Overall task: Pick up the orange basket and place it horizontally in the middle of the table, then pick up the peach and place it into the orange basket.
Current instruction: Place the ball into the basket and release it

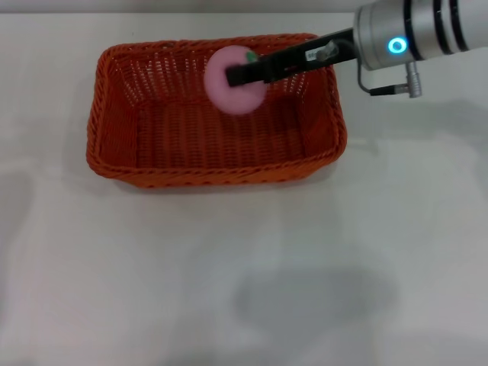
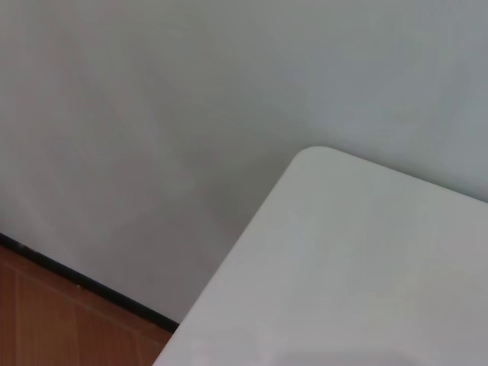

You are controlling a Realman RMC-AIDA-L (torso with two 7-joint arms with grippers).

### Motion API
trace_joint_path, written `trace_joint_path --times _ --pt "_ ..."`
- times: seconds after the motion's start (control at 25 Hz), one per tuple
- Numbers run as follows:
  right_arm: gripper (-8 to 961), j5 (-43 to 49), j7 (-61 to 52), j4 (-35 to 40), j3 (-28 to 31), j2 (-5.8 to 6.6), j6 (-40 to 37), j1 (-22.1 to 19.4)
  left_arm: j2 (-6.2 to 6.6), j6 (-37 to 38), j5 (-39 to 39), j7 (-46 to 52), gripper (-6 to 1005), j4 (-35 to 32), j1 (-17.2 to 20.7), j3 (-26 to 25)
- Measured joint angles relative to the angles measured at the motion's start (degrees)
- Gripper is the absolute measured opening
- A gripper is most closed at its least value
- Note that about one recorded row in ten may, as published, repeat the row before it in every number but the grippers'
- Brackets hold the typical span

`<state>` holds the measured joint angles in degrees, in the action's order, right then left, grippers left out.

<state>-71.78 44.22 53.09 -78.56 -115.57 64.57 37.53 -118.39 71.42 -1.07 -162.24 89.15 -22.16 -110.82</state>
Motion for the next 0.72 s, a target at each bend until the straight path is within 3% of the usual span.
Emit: trace_joint_path --times 0.36,0.72 --pt "281 -0.29 0.42 -5.68 -2.46 -0.01 -5.14 2.47 0.09 0.04 -0.42 0.0 654 0.02 -0.06 0.0" --pt "282 0.25 0.34 -6.13 -4.2 0.08 -7.09 2.63 0.25 0.17 -0.51 0.0 644 -0.22 -0.08 0.0"
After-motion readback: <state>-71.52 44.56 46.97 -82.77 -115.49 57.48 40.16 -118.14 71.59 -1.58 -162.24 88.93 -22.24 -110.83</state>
